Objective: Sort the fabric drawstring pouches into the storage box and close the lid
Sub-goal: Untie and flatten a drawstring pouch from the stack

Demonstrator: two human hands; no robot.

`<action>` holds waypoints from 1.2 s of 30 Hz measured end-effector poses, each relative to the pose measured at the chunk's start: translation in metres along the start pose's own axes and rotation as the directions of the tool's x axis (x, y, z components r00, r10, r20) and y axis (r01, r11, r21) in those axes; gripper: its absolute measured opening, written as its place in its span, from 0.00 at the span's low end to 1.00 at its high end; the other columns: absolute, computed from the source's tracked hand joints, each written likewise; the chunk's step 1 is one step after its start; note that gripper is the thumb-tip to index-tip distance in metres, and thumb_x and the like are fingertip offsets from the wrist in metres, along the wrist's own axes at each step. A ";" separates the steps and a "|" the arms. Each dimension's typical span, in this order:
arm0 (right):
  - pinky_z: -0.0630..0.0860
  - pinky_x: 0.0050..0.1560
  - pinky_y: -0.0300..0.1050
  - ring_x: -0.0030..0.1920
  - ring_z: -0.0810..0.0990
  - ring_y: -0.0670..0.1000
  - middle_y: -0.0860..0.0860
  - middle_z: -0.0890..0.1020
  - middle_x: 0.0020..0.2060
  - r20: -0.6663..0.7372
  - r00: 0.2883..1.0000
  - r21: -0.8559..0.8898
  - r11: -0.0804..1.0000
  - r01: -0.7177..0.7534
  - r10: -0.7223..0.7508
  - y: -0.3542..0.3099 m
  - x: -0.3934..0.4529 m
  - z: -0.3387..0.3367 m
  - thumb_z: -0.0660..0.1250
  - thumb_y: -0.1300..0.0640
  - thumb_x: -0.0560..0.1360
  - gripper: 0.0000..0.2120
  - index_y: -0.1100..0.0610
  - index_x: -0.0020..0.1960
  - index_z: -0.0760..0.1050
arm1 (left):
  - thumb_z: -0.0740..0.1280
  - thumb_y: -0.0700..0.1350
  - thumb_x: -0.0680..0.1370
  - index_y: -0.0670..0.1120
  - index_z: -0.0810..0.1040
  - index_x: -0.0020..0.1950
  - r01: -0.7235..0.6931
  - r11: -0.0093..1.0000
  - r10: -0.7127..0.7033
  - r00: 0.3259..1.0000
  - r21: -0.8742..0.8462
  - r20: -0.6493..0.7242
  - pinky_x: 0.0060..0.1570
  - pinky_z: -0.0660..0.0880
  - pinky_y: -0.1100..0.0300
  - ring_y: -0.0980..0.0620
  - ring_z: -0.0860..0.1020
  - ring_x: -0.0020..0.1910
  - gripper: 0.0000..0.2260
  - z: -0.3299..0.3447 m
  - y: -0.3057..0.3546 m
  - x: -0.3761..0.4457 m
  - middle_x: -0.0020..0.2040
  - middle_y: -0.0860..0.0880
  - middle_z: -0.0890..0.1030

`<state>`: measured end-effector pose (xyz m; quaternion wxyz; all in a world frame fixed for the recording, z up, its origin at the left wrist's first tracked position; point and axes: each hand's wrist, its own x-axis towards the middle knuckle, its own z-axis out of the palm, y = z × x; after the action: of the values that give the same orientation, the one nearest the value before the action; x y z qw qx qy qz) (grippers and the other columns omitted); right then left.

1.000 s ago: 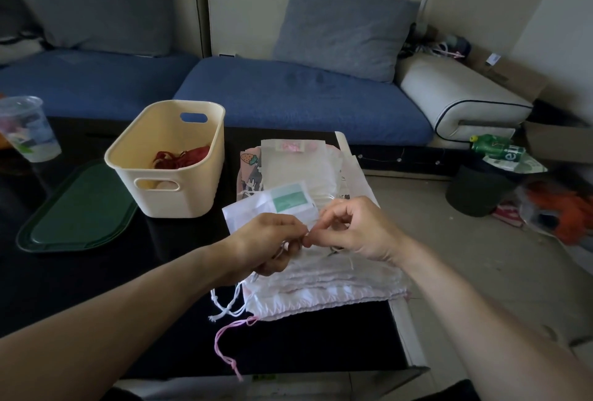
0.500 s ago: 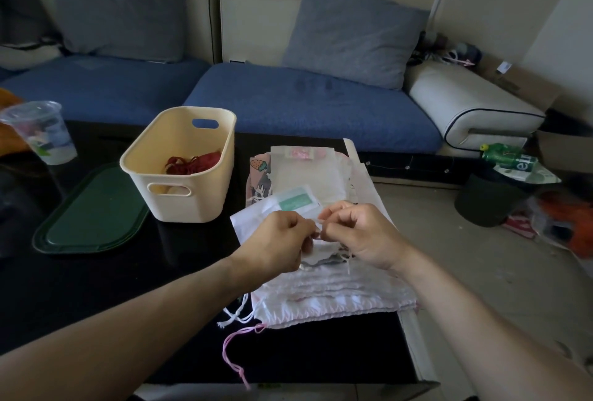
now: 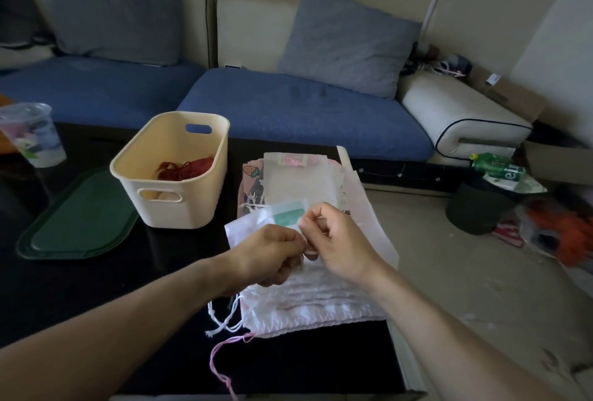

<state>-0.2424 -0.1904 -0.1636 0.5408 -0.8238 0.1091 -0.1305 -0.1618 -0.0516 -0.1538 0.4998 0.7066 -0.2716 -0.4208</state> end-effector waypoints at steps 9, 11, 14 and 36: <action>0.67 0.33 0.37 0.28 0.69 0.43 0.41 0.78 0.31 0.069 0.996 0.007 0.998 0.058 -0.058 0.003 0.000 -0.016 0.76 0.64 0.71 0.08 0.54 0.40 0.80 | 0.60 0.42 0.84 0.37 0.75 0.55 -0.210 0.965 0.153 0.938 -0.159 -0.311 0.20 0.58 0.66 0.56 0.61 0.20 0.09 0.003 0.002 -0.001 0.24 0.52 0.67; 0.65 0.30 0.36 0.27 0.66 0.42 0.42 0.79 0.35 0.039 0.994 -0.011 0.995 0.100 -0.099 0.002 -0.001 -0.015 0.78 0.61 0.71 0.07 0.51 0.40 0.82 | 0.61 0.42 0.84 0.36 0.75 0.55 -0.241 0.961 0.191 0.934 -0.137 -0.303 0.20 0.59 0.66 0.56 0.62 0.20 0.09 0.003 0.003 -0.001 0.24 0.52 0.68; 0.65 0.29 0.37 0.27 0.67 0.42 0.45 0.81 0.38 -0.003 0.992 -0.041 0.992 0.122 -0.122 0.002 0.000 -0.015 0.79 0.57 0.70 0.07 0.49 0.38 0.83 | 0.63 0.44 0.83 0.34 0.74 0.54 -0.264 0.958 0.222 0.931 -0.113 -0.289 0.20 0.60 0.66 0.56 0.62 0.20 0.12 0.003 0.003 0.000 0.26 0.50 0.70; 0.67 0.31 0.38 0.28 0.71 0.42 0.43 0.75 0.25 -0.143 0.979 -0.062 0.989 0.135 -0.143 -0.007 0.000 -0.001 0.72 0.63 0.72 0.10 0.57 0.34 0.75 | 0.73 0.40 0.76 0.41 0.82 0.43 -0.320 0.932 0.361 0.862 0.170 -0.356 0.27 0.71 0.64 0.52 0.72 0.23 0.03 -0.013 0.005 0.003 0.31 0.41 0.80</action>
<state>-0.2427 -0.1879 -0.1568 0.4994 -0.8312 0.0943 -0.2253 -0.1490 -0.0496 -0.1481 0.5718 0.7408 -0.3114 -0.1652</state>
